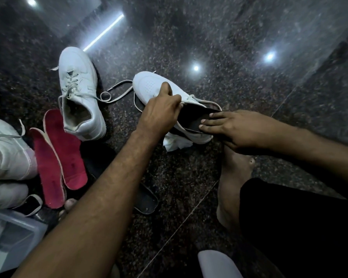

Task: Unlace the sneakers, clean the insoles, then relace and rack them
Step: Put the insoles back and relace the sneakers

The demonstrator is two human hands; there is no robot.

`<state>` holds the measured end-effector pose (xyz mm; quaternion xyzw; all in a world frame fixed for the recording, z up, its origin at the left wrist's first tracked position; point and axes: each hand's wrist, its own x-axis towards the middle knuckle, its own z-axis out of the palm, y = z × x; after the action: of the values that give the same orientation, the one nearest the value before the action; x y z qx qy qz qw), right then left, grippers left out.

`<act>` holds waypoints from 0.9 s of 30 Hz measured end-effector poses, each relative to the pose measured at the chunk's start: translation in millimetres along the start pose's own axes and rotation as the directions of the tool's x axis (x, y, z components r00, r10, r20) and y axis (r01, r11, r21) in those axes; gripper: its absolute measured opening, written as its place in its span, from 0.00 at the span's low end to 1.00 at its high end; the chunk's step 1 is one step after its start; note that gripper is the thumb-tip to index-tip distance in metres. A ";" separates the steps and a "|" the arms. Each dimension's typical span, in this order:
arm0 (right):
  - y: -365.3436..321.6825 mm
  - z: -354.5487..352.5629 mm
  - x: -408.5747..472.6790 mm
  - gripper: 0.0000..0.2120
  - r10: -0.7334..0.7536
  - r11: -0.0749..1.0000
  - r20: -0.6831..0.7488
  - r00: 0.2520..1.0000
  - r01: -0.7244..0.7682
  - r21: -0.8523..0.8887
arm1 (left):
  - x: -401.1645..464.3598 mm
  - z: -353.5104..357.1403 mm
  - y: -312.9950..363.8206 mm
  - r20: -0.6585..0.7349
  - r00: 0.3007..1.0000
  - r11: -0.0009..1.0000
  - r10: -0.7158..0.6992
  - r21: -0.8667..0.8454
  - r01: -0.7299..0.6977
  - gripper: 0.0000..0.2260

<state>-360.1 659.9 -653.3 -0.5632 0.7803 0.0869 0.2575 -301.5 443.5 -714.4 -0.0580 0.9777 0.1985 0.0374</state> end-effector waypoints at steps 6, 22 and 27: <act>-27.6 16.8 14.6 0.24 0.130 0.990 -0.116 0.985 -0.134 -0.033 | 4.1 1.7 22.3 0.023 0.999 0.984 0.048 0.172 -0.051 0.06; -52.1 15.3 68.7 0.13 0.195 0.980 -0.238 0.951 -0.195 0.025 | 8.1 4.0 11.4 -0.072 0.997 0.995 0.035 0.100 -0.028 0.10; -43.1 30.7 83.1 0.11 0.244 0.967 -0.222 0.944 -0.219 0.130 | 13.7 6.6 3.4 -0.056 0.998 0.998 -0.012 0.056 0.015 0.11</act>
<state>-330.4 588.5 -714.3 -0.4599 0.8696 0.0085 0.1797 -315.2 447.9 -720.5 -0.0692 0.9831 0.1691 0.0132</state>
